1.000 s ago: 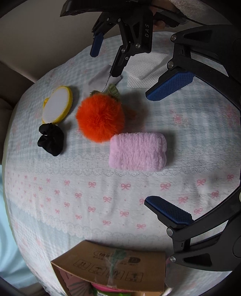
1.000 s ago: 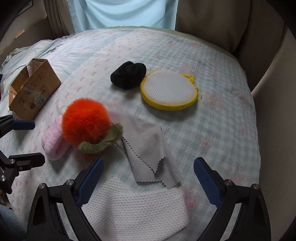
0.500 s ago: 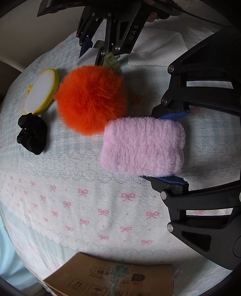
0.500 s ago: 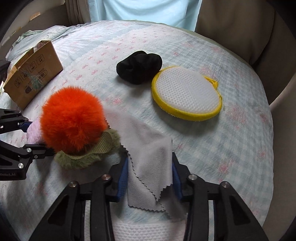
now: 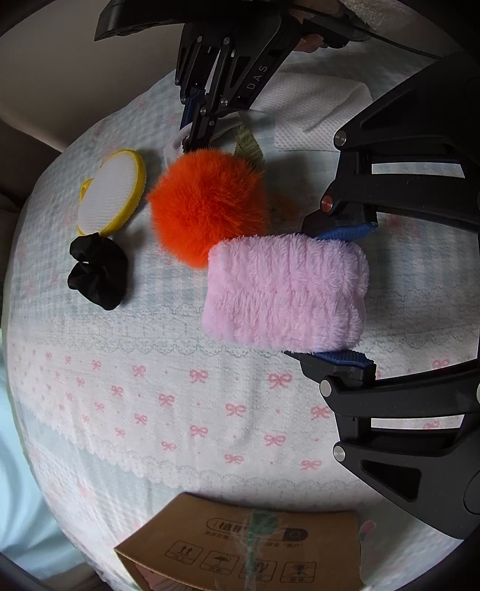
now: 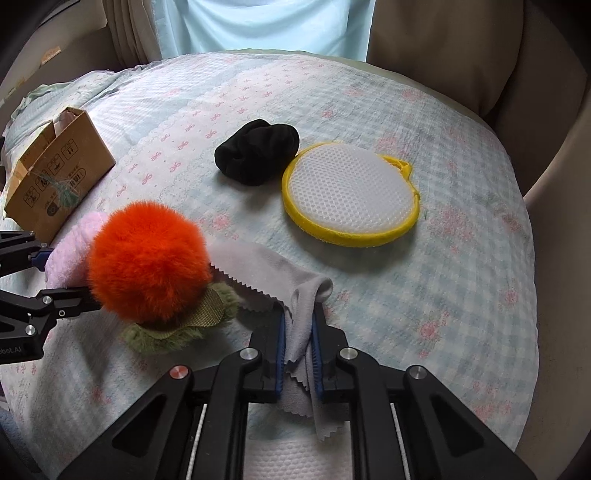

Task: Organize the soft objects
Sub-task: 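Carry hair tie and grey cloth into the box and open both tools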

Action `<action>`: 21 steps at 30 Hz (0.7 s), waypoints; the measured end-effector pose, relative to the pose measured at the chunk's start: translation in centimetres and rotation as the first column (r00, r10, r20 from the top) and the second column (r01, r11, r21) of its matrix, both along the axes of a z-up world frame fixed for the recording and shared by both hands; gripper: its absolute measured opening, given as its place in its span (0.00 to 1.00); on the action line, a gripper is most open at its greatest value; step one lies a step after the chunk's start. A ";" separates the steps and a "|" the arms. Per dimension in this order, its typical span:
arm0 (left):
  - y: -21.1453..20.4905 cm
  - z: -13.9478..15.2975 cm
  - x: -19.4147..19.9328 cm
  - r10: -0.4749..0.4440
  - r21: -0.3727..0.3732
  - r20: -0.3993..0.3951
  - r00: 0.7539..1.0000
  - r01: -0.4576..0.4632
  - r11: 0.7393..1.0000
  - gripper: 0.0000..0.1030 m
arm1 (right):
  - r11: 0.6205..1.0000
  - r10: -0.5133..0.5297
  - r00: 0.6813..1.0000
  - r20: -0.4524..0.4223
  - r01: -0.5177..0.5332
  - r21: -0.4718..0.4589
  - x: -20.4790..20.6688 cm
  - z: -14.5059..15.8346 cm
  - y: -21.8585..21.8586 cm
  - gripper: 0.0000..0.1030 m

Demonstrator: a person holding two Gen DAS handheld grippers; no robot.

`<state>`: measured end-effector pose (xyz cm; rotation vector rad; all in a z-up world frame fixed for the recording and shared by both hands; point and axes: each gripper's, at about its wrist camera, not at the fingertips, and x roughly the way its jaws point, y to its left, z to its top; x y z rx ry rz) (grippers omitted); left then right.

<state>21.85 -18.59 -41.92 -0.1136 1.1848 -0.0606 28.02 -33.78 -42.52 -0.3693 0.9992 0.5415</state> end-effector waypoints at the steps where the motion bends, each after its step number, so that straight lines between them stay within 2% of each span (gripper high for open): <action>1: 0.0 0.2 0.2 0.002 0.000 0.003 1.000 -0.002 1.000 0.41 | 1.000 -0.009 1.000 0.001 0.009 0.004 0.0 0.3 -0.1 0.11; 7: 0.5 2.0 -0.1 0.012 -0.002 0.024 1.000 -0.012 1.000 0.41 | 0.998 -0.060 0.998 0.018 0.060 0.021 -0.5 2.6 -0.5 0.11; 11: 0.8 4.3 -0.4 0.010 -0.005 0.055 0.998 -0.010 1.000 0.41 | 0.995 -0.096 0.995 0.035 0.095 0.039 -1.1 5.1 -0.7 0.11; 16: 1.4 8.5 -1.0 0.006 -0.009 0.117 0.993 -0.005 1.000 0.41 | 0.990 -0.135 0.989 0.064 0.132 0.053 -2.3 9.4 -0.3 0.11; 21: 2.7 13.8 -1.8 0.013 -0.017 0.181 0.983 -0.010 1.000 0.41 | 0.985 -0.163 0.982 0.096 0.157 0.074 -4.1 15.1 1.3 0.11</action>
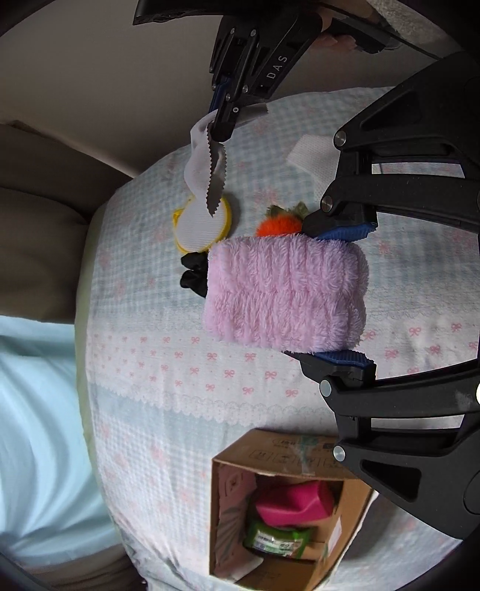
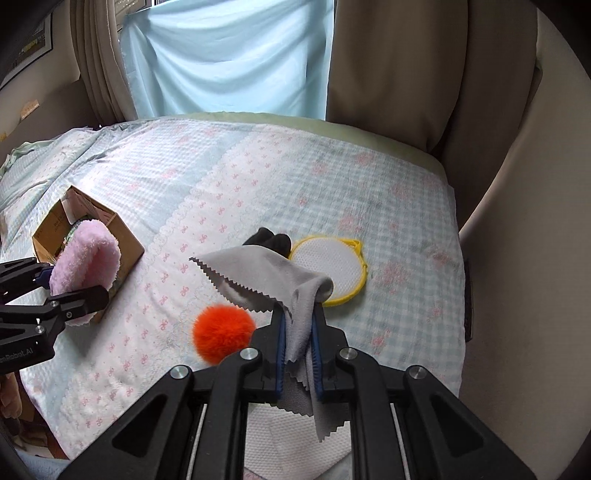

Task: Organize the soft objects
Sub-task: 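Carry hair tie and grey cloth into the box and open both tools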

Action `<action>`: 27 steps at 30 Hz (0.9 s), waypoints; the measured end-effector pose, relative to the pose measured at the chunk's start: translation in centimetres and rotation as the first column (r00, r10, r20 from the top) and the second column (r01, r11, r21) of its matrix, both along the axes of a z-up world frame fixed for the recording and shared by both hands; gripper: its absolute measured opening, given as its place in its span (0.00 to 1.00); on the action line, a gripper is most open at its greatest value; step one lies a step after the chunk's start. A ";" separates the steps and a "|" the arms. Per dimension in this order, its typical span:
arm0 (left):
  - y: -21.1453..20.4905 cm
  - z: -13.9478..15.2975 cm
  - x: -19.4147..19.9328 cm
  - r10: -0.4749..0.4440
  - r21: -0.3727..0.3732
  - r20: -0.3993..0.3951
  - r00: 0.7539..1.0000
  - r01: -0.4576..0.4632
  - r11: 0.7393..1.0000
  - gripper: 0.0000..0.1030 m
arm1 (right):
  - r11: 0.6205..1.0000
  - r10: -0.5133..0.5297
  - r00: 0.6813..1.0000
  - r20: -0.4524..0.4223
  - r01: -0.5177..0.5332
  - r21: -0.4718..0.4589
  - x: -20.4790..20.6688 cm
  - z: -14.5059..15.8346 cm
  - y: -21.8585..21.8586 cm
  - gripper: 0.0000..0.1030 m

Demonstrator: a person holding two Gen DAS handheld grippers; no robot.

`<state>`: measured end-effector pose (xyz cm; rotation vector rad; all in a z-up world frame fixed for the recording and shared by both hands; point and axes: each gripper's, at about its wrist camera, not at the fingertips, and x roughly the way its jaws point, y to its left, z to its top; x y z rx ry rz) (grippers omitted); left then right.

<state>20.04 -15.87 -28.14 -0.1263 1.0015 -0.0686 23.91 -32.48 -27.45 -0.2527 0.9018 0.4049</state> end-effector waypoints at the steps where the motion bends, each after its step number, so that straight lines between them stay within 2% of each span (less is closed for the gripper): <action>1: 0.4 1.1 -0.2 0.003 -0.002 0.012 1.000 -0.003 1.000 0.41 | 1.000 -0.005 1.000 0.005 0.005 0.008 -0.3 1.2 0.5 0.11; 7: 3.5 7.7 -1.6 0.038 -0.001 0.076 0.996 -0.038 0.999 0.41 | 0.999 -0.014 0.999 0.035 0.012 0.048 -2.5 8.0 4.5 0.11; 13: 8.2 12.3 -3.7 0.088 0.005 0.120 0.989 -0.089 0.996 0.41 | 0.997 0.020 0.998 0.059 -0.024 0.074 -4.7 12.3 10.5 0.11; 20: 15.9 14.2 -5.5 0.137 -0.003 0.111 0.984 -0.138 0.990 0.41 | 0.995 0.052 0.997 0.051 -0.056 0.082 -6.4 13.9 19.0 0.11; 27: 25.3 13.5 -5.6 0.128 0.017 0.048 0.991 -0.129 0.992 0.41 | 0.996 -0.004 1.000 -0.017 0.005 0.093 -6.6 12.4 27.1 0.11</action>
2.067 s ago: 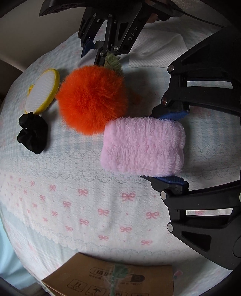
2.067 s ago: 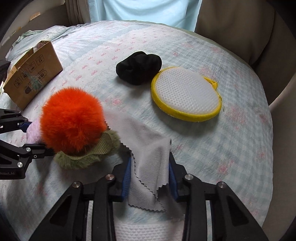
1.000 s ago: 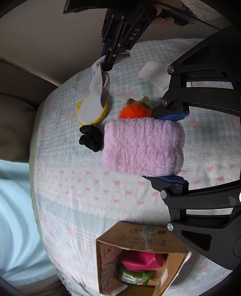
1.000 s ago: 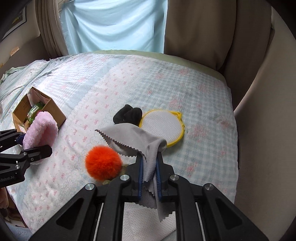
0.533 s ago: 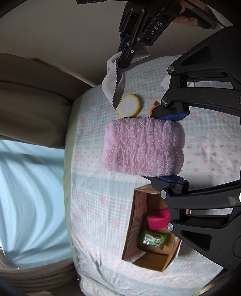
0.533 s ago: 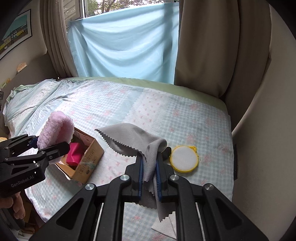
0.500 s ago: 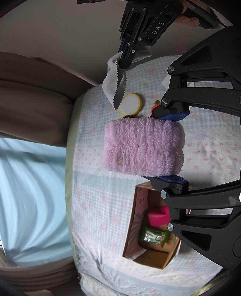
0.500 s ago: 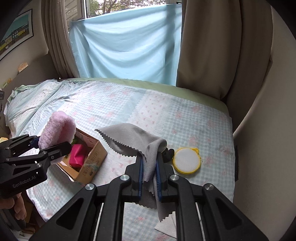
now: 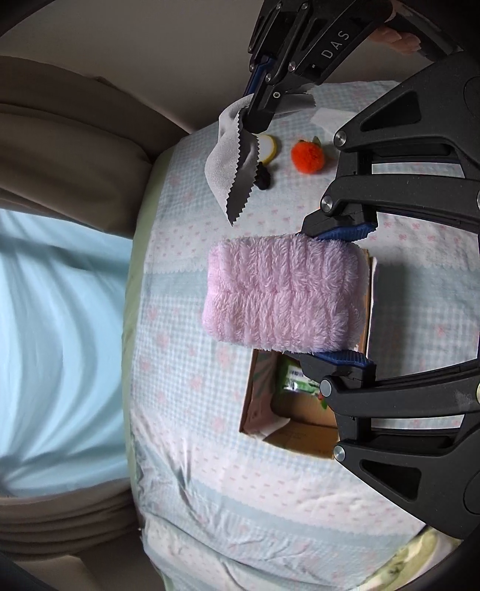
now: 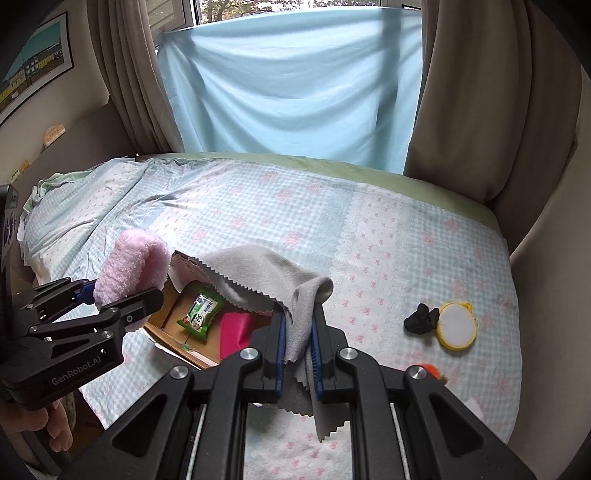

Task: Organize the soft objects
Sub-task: 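Carry hair tie and grey cloth into the box and open both tools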

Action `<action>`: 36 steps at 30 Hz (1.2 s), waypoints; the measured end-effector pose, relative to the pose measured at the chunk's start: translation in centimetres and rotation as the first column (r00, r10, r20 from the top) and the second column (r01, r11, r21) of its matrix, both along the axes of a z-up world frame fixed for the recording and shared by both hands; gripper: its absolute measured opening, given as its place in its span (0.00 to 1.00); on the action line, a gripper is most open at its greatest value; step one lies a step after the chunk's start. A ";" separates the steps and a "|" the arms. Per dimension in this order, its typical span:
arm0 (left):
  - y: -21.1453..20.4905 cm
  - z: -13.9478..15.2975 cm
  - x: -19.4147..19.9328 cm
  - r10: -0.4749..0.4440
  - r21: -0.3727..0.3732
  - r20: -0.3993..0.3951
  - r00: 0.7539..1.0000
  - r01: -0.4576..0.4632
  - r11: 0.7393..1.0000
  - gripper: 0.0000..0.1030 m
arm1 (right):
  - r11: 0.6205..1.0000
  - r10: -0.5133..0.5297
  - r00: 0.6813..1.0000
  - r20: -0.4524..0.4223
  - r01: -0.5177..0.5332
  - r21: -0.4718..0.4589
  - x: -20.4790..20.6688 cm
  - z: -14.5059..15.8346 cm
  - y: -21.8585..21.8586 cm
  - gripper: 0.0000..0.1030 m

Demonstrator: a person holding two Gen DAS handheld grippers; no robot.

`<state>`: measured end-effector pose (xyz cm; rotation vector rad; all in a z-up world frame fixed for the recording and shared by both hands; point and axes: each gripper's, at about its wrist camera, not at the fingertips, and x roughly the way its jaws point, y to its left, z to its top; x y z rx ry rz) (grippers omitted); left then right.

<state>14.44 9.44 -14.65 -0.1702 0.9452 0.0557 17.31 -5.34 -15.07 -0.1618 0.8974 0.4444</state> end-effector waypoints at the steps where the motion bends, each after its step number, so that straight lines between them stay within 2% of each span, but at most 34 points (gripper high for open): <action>1: 1.4 -0.3 0.0 -0.002 -0.004 -0.010 1.000 0.002 1.000 0.41 | 1.000 -0.012 1.000 -0.013 0.012 -0.001 0.1 -0.5 1.1 0.11; 8: 10.0 -4.1 1.5 -0.031 0.000 -0.110 0.993 0.031 1.000 0.41 | 0.994 -0.112 0.988 -0.108 0.111 -0.014 1.2 -4.3 7.5 0.11; 15: 14.5 -9.7 4.2 -0.052 -0.003 -0.228 0.972 0.052 0.999 0.41 | 0.978 -0.206 0.946 -0.249 0.204 -0.037 3.0 -9.6 11.1 0.11; 20: 14.9 -13.9 6.1 -0.065 -0.006 -0.319 0.946 0.066 0.998 0.41 | 0.971 -0.241 0.909 -0.340 0.228 -0.079 4.9 -13.5 12.3 0.11; 28: 13.6 -20.9 8.4 -0.105 -0.004 -0.457 0.883 0.115 0.993 0.41 | 0.963 -0.268 0.828 -0.492 0.236 -0.127 9.0 -20.5 12.7 0.11; 31: 13.3 -22.5 8.8 -0.114 -0.005 -0.492 0.863 0.128 0.992 0.41 | 0.962 -0.273 0.804 -0.528 0.239 -0.133 9.9 -22.1 12.4 0.11; 36: 13.2 -23.7 9.0 -0.117 -0.002 -0.532 0.839 0.137 0.991 0.41 | 0.963 -0.266 0.778 -0.570 0.240 -0.122 10.8 -23.0 12.0 0.11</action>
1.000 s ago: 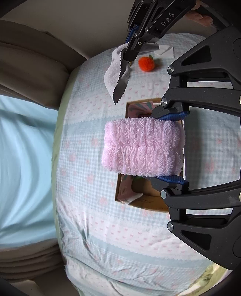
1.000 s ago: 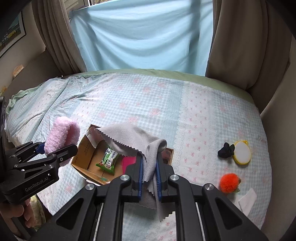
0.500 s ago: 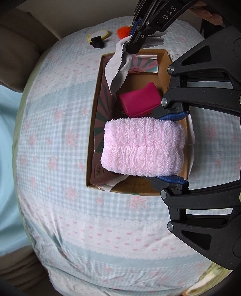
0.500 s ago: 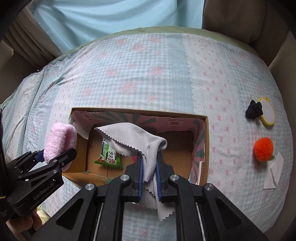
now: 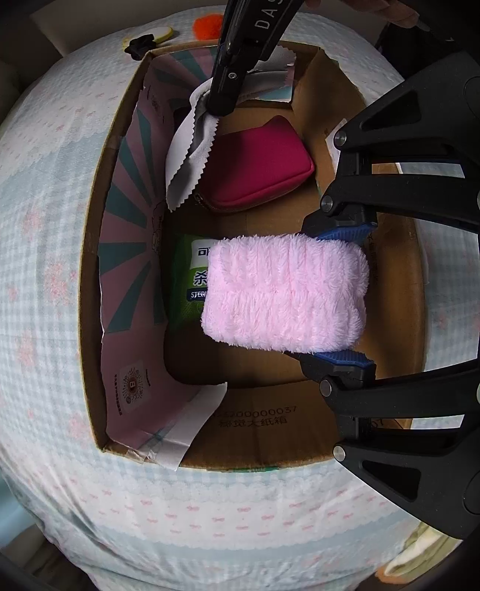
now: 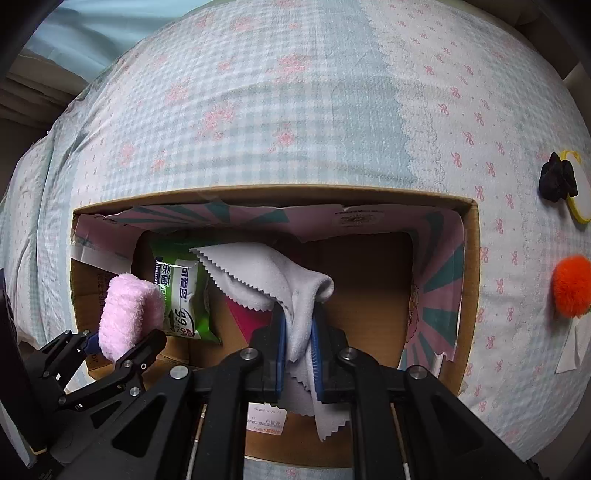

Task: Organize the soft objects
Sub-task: 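Carry hair tie and grey cloth into the box and open both tools, then lift both tools from the box and move toward the orange pompom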

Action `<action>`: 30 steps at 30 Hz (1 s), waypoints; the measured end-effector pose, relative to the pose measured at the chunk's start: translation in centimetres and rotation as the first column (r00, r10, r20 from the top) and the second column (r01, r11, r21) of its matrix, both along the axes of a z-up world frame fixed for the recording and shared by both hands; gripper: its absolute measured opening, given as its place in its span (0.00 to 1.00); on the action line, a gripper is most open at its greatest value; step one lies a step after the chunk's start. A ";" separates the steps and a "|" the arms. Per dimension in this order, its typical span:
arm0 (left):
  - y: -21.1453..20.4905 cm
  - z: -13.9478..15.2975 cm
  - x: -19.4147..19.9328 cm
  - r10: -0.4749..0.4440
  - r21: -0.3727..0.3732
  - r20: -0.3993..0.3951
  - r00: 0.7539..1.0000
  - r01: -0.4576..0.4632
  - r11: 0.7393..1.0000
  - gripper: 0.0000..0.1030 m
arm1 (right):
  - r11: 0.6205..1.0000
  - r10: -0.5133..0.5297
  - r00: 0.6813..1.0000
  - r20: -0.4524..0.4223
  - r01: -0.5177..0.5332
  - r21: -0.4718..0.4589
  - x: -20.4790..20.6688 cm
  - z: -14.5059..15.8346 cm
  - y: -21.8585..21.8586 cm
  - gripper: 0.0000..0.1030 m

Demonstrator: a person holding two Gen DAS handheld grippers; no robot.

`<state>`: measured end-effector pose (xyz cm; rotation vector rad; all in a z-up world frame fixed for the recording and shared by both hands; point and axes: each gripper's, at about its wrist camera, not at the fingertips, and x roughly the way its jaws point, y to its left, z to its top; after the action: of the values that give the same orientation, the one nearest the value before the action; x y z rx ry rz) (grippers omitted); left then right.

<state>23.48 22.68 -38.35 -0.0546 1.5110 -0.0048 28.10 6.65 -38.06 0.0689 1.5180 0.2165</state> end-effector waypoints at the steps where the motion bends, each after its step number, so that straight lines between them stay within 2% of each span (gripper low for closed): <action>1: 0.0 -0.1 0.1 -0.004 0.000 -0.006 1.000 0.004 1.000 0.41 | 1.000 -0.006 1.000 -0.016 0.006 0.009 0.3 -0.2 -0.1 0.11; 2: 0.1 -0.2 0.2 -0.009 0.000 -0.016 1.000 0.009 1.000 0.44 | 1.000 -0.014 0.999 -0.033 0.015 0.016 0.5 -0.4 -0.3 0.11; 3: 0.1 -0.3 0.4 -0.012 0.000 -0.023 1.000 0.012 1.000 0.59 | 1.000 -0.022 0.999 -0.045 0.023 0.021 0.7 -0.5 -0.5 0.11; 4: 0.2 -0.5 0.5 -0.018 -0.007 -0.031 0.999 0.017 1.000 0.74 | 0.999 -0.030 0.998 -0.053 0.032 0.026 0.9 -0.7 -0.7 0.19; 5: 0.3 -0.6 0.5 -0.020 -0.011 -0.036 0.999 0.020 1.000 1.00 | 0.999 -0.039 0.998 -0.058 0.041 0.034 1.1 -0.8 -0.9 0.46; 6: 0.4 -0.6 0.5 -0.021 -0.010 -0.035 0.999 0.020 1.000 1.00 | 0.997 -0.050 0.997 -0.059 0.053 0.048 1.2 -0.8 -1.0 0.67; 7: 0.5 -0.5 0.4 -0.020 -0.016 -0.020 1.000 0.020 1.000 1.00 | 0.996 -0.058 0.996 -0.061 0.062 0.063 1.3 -0.9 -1.2 1.00; 9: 0.5 -0.5 0.3 -0.027 -0.024 -0.027 0.999 0.026 0.999 1.00 | 0.995 -0.054 0.996 -0.068 0.059 0.081 1.4 -1.0 -1.2 1.00; 14: 0.4 -0.3 0.0 -0.036 -0.016 -0.014 0.999 0.036 0.999 1.00 | 0.998 -0.029 0.999 -0.044 0.032 0.053 1.3 -0.5 -1.0 1.00; 23: -0.6 0.9 -0.1 -0.070 -0.013 0.017 0.997 0.070 0.997 1.00 | 0.997 -0.057 0.998 -0.016 0.057 0.051 0.1 0.6 -2.3 1.00; 30: -0.4 4.0 -1.9 -0.052 -0.012 0.064 0.997 0.053 0.999 1.00 | 0.996 -0.053 0.997 0.059 0.049 0.068 -1.7 4.4 -2.7 1.00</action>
<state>21.60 22.28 -34.36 -0.0255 1.4482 -0.0590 26.38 4.00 -33.61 0.1527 1.4470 0.2264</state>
